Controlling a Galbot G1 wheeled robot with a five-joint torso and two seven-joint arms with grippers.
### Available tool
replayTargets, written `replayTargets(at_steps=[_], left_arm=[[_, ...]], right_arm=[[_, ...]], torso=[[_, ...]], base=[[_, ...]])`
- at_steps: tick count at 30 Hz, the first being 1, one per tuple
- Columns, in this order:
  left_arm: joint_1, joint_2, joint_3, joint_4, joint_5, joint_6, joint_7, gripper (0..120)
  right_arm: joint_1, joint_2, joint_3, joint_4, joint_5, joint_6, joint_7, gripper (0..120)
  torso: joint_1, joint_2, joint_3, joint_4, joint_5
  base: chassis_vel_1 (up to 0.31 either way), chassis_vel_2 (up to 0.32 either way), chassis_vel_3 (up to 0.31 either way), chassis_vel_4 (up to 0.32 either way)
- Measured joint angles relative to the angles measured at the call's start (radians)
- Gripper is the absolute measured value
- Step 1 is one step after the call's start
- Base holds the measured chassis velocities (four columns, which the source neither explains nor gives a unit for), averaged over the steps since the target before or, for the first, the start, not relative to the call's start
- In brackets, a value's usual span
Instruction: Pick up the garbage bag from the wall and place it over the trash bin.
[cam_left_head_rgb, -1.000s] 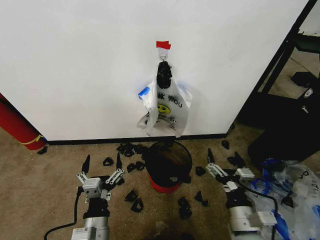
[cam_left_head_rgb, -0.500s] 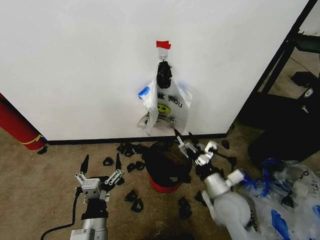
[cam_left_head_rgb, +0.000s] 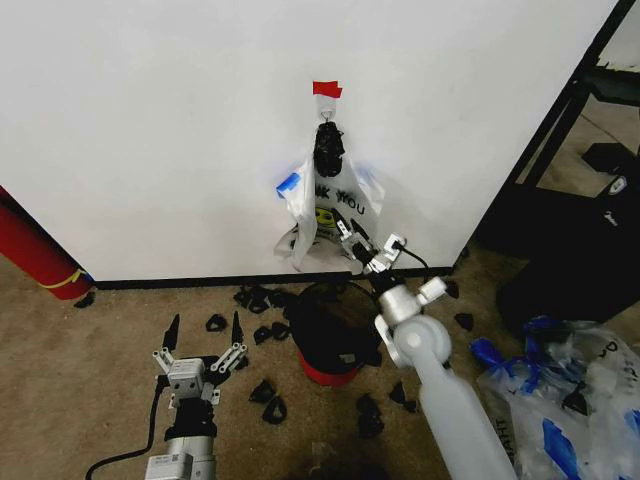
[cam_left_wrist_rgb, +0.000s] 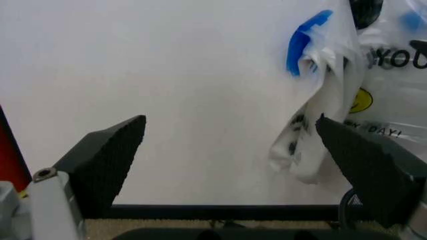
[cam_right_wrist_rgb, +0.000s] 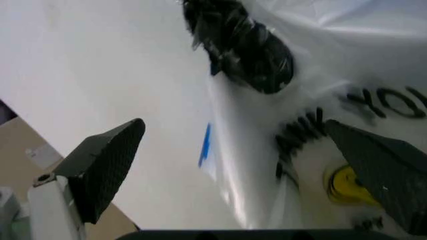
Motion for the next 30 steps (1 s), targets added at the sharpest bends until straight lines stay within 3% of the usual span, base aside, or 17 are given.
replayTargets(at_steps=[11,22,30], left_arm=[[0.000,0.014,-0.004,-0.008,-0.008,0.007,0.001,100],[0.000,0.004,-0.004,0.003,-0.014,-0.007,-0.004,100],[-0.005,0.008,-0.007,0.001,-0.020,-0.007,-0.004,100]], right_arm=[[0.166,0.000,-0.057,-0.167,0.005,0.039,0.003,100],[0.228,0.055,-0.070,-0.239,-0.028,0.065,0.030,100],[0.238,0.055,-0.067,-0.245,-0.033,0.064,0.032,98]], torso=[[0.000,0.000,0.000,0.0000,0.0002],[0.000,0.000,0.000,0.0000,0.0002],[0.000,0.000,0.000,-0.0002,0.0002]], base=[[0.000,0.000,0.000,0.000],[0.000,0.000,0.000,0.000],[0.000,0.000,0.000,0.000]])
